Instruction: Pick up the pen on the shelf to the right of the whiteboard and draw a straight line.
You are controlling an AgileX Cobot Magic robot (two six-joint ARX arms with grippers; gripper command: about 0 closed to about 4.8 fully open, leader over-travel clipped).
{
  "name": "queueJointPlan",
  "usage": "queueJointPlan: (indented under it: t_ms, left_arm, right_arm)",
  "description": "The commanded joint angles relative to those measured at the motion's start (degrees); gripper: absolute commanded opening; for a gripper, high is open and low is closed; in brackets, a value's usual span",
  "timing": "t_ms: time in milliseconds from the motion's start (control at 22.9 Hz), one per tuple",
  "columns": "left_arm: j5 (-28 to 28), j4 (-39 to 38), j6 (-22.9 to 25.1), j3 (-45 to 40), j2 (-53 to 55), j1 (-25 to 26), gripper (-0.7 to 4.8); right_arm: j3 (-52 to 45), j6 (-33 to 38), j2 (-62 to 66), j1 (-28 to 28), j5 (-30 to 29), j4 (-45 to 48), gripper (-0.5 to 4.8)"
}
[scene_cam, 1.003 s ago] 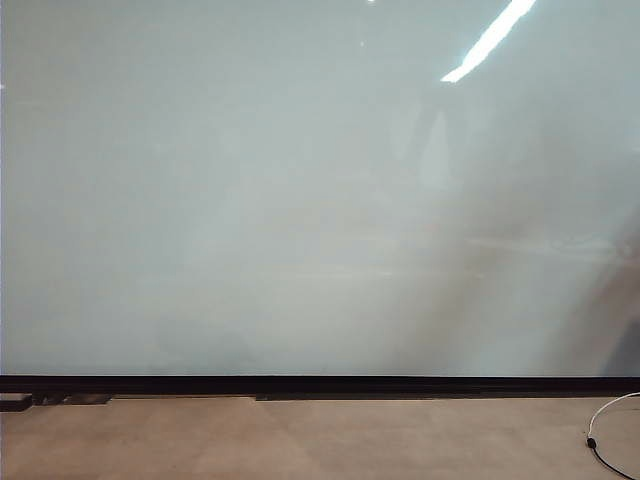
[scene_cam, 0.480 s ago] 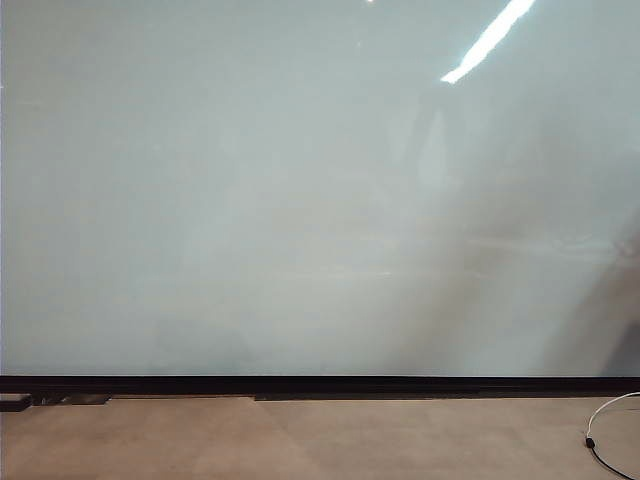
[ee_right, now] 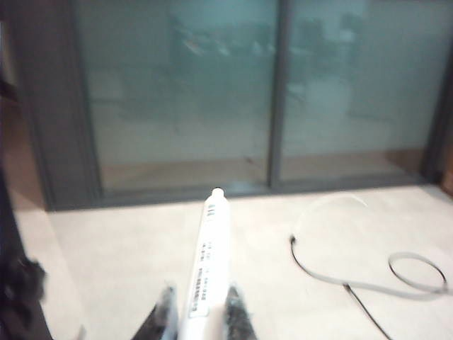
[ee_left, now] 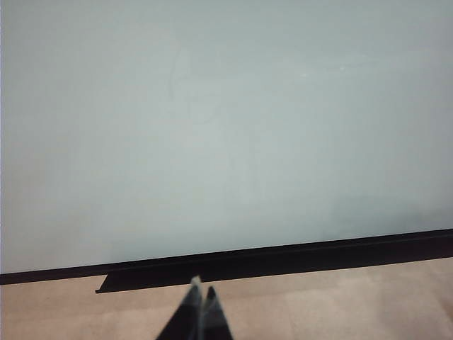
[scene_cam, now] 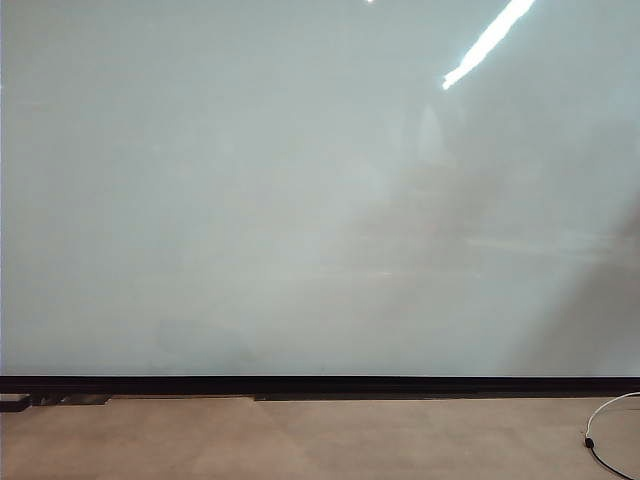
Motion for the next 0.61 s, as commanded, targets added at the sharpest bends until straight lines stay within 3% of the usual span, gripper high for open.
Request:
queueJointPlan:
  t_ms: [44,262,349,480,611]
  left_arm:
    - [0.02,0.31,0.04,0.20,0.00,-0.02,-0.05]
    - [0.02,0.31,0.04,0.20,0.00,-0.02,-0.05]
    - [-0.02,0.28,0.04,0.20,0.00,-0.02,-0.05]
    - [0.00,0.28,0.04,0.20,0.00,-0.02,-0.05]
    - [0.02,0.28,0.04,0.20,0.00,-0.02,-0.05]
  right_arm:
    - [-2.47,0.33,-3.85,0.02,1.07,-2.60,-0.06]
    - [-16.94,3.50,-23.06,0.13,10.45,-2.97,-0.06]
    - [-21.03,5.20,-31.43,0.31,11.50,-5.86,-0.06]
    - [-23.69,5.29,-49.92,3.19,16.06,-25.59,-0.06]
    - [-23.65,1.60,-62.29,7.91,16.37,-37.31,-0.06]
